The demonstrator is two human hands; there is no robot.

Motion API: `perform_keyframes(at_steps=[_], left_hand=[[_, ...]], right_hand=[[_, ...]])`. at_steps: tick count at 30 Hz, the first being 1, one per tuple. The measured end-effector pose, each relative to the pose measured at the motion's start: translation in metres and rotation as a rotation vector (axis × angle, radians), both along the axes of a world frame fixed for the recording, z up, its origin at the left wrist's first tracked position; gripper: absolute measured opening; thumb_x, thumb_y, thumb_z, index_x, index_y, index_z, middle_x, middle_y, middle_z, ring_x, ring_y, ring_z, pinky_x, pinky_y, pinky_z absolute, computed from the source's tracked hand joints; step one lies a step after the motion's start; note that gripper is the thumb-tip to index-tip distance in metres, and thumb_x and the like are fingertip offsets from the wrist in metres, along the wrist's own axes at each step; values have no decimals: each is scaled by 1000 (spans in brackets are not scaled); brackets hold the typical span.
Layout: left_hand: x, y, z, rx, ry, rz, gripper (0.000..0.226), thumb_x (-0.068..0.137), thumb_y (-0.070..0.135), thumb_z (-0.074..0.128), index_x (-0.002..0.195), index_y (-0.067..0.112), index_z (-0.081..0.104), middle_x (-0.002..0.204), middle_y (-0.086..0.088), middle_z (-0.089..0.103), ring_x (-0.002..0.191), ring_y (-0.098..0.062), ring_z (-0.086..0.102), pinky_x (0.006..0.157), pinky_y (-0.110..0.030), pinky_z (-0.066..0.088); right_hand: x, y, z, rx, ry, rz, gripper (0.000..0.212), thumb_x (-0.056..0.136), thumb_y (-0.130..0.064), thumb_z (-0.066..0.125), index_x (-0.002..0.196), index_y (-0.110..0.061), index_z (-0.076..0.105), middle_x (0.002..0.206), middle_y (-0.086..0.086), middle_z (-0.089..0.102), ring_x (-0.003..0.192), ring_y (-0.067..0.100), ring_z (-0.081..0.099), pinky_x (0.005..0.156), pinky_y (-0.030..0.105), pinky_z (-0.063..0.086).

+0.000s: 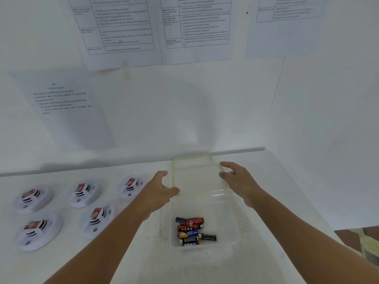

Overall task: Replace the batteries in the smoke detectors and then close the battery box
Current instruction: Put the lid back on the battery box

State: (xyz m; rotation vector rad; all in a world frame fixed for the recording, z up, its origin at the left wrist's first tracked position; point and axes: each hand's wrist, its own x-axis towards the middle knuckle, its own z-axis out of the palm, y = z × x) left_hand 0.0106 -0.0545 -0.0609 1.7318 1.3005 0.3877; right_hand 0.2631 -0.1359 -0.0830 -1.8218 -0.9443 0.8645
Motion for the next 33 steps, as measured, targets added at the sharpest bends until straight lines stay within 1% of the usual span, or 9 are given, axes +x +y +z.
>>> perform_keyframes(at_steps=[2, 5, 9, 12, 17, 21, 24, 27, 33], left_hand=[[-1, 0, -2, -22, 13, 4, 72, 96, 34, 70, 155, 26, 30, 108, -8, 66, 90, -15, 67, 73, -26, 51], [-2, 5, -6, -66, -13, 38, 67, 95, 34, 69, 152, 27, 34, 110, -8, 64, 93, -18, 68, 88, -35, 57], [0, 11, -9, -56, -19, 82, 57, 96, 44, 68, 145, 24, 45, 115, -4, 62, 104, -24, 66, 102, -45, 54], [3, 12, -12, -31, -32, 97, 61, 92, 45, 73, 142, 22, 48, 119, -6, 62, 112, -27, 62, 104, -49, 52], [3, 14, -16, -17, -42, 129, 61, 89, 44, 77, 138, 17, 53, 119, -4, 63, 108, -24, 62, 97, -43, 54], [7, 13, -15, 111, 39, 149, 53, 90, 42, 77, 130, 11, 62, 112, -1, 65, 104, -19, 62, 90, -34, 50], [11, 11, -13, 104, 17, 173, 48, 89, 37, 79, 125, 7, 66, 105, -1, 67, 102, -20, 63, 92, -36, 52], [12, 10, -14, 55, -35, 213, 46, 87, 31, 82, 122, 6, 67, 103, -3, 68, 102, -21, 64, 91, -36, 53], [13, 13, -13, -67, -122, 258, 50, 85, 24, 84, 126, 2, 66, 118, -11, 68, 107, -23, 60, 89, -33, 44]], right_hand=[[2, 1, -3, -7, 0, 4, 41, 100, -31, 61, 141, -36, 57, 108, -1, 60, 103, 19, 59, 106, 44, 49], [1, 1, -4, 8, -6, 13, 39, 100, -33, 63, 138, -36, 60, 105, 0, 59, 99, 16, 59, 101, 38, 48], [0, 4, -4, 9, 15, 20, 42, 99, -35, 65, 141, -38, 59, 126, 7, 61, 121, 22, 57, 111, 44, 45], [0, 3, -4, -2, 32, 14, 43, 98, -37, 66, 140, -40, 58, 126, 7, 62, 121, 23, 58, 110, 47, 47], [-1, 0, -9, 13, 39, -27, 47, 95, -42, 69, 139, -34, 56, 117, 8, 63, 97, 20, 65, 97, 37, 53], [0, -1, -14, -59, -17, -39, 56, 95, -51, 65, 101, 5, 66, 97, 25, 68, 74, 16, 70, 78, 36, 51], [-7, -2, -14, -101, -88, -8, 54, 101, -53, 52, 68, -10, 43, 66, 11, 43, 70, 22, 57, 66, 33, 35], [-8, -4, -13, -99, -106, 15, 50, 104, -49, 49, 71, -15, 32, 69, 5, 34, 74, 20, 47, 66, 34, 30], [-8, 0, -16, -109, -33, 10, 44, 104, -50, 46, 79, -15, 44, 80, 8, 43, 78, 20, 46, 70, 34, 33]])
